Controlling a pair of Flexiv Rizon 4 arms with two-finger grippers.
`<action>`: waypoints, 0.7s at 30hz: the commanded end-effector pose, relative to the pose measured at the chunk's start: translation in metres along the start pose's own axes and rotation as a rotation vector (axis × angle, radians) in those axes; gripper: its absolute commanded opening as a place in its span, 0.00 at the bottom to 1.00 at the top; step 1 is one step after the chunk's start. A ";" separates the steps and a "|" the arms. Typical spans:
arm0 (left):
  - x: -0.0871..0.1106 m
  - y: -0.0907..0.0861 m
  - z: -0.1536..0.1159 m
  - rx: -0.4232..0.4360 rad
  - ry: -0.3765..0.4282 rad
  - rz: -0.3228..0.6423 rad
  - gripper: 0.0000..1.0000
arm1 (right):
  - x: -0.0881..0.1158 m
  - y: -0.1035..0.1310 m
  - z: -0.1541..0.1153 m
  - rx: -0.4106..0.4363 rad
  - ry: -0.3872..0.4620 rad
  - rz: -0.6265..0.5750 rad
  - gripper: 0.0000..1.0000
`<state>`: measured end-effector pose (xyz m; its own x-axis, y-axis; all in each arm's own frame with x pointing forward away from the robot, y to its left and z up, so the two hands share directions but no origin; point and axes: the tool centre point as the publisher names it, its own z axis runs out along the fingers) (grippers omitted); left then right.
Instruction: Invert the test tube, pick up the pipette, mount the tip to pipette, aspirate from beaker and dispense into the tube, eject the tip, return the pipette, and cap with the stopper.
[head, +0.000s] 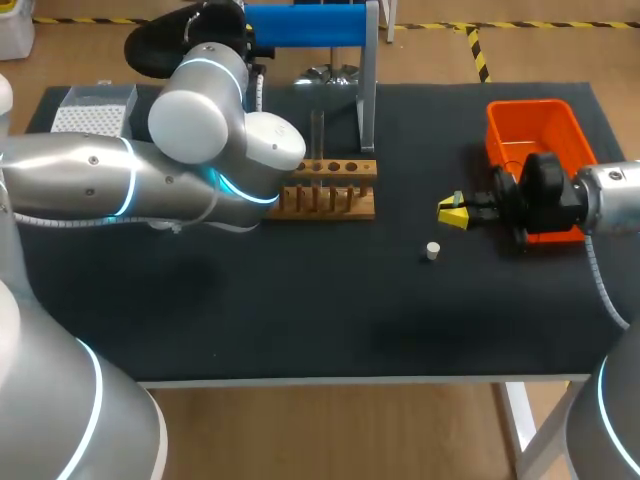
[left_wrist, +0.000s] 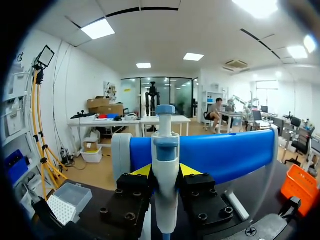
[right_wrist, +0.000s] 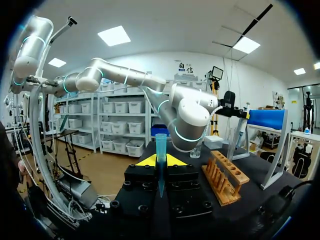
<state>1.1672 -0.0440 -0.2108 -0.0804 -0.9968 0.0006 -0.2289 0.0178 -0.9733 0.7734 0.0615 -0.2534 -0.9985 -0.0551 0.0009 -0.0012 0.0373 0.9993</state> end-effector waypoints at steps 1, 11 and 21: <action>0.003 -0.001 0.002 0.003 -0.007 0.002 0.00 | 0.001 0.000 0.000 0.001 -0.001 0.000 0.00; 0.002 -0.028 -0.005 0.043 -0.009 0.026 0.00 | 0.001 0.000 0.000 0.001 -0.001 0.000 0.00; 0.012 -0.049 -0.030 0.060 0.171 0.092 0.00 | 0.001 0.000 0.000 0.001 -0.001 0.000 0.00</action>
<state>1.1614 -0.0682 -0.1691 -0.1733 -0.9827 -0.0659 -0.1383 0.0905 -0.9862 0.7734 0.0615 -0.2534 -0.9985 -0.0551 0.0009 -0.0012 0.0373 0.9993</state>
